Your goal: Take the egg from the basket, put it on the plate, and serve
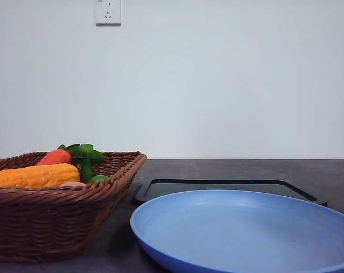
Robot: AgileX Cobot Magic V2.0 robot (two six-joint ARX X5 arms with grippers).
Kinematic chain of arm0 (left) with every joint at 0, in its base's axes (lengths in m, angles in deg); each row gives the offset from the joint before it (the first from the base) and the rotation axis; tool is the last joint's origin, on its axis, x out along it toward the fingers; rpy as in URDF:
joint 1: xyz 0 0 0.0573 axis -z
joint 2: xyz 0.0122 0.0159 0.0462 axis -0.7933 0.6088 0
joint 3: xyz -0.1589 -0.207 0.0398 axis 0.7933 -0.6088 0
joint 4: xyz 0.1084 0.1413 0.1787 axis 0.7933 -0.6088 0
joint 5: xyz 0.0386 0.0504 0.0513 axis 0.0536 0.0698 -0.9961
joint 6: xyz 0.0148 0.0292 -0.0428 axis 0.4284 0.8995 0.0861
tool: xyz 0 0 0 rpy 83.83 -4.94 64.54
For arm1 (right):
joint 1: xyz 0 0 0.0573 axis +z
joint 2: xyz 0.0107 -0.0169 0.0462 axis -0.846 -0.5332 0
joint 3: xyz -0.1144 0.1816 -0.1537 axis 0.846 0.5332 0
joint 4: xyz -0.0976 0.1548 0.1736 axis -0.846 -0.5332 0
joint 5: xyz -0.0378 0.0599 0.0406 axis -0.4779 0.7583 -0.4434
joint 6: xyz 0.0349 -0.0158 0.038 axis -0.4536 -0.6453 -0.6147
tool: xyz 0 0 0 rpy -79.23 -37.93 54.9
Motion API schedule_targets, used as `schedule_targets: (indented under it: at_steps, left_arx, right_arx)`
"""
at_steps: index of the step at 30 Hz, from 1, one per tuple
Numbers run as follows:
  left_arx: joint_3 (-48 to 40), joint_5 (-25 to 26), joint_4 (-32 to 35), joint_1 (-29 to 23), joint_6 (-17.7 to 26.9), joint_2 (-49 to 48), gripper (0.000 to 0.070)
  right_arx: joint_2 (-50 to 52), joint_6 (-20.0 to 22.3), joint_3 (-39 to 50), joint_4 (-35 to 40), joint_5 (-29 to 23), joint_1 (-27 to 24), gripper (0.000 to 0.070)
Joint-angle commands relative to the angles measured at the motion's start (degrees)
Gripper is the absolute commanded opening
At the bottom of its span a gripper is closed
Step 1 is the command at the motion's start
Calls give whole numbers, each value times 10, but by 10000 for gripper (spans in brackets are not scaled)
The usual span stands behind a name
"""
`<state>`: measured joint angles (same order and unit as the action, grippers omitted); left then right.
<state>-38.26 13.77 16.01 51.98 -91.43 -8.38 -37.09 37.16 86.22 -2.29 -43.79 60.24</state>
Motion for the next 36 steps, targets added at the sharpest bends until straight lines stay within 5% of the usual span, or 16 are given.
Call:
schedule_targets:
  at_steps: [1, 5, 10, 14, 18, 36]
  left_arx:
    - [-16, 0, -3, 0, 9, -1, 0]
    - [-16, 2, 2, 0, -26, -1, 0]
    - [-16, 12, 0, 0, -163, -1, 0]
    - [-16, 14, 0, 0, -228, -1, 0]
    - [-15, 49, 7, 0, -231, -1, 0]
    - [141, 180, -40, 0, -228, 131, 0]
  right_arx:
    - [2, -11, 2, 11, 2, 1, 0]
    - [2, -21, 2, 50, 3, 1, 0]
    - [2, -95, 2, 101, 14, 1, 0]
    - [2, -141, 1, 124, 22, 1, 0]
    - [2, -174, -5, 111, 41, 1, 0]
    - [-69, -163, -184, -86, 51, 1, 0]
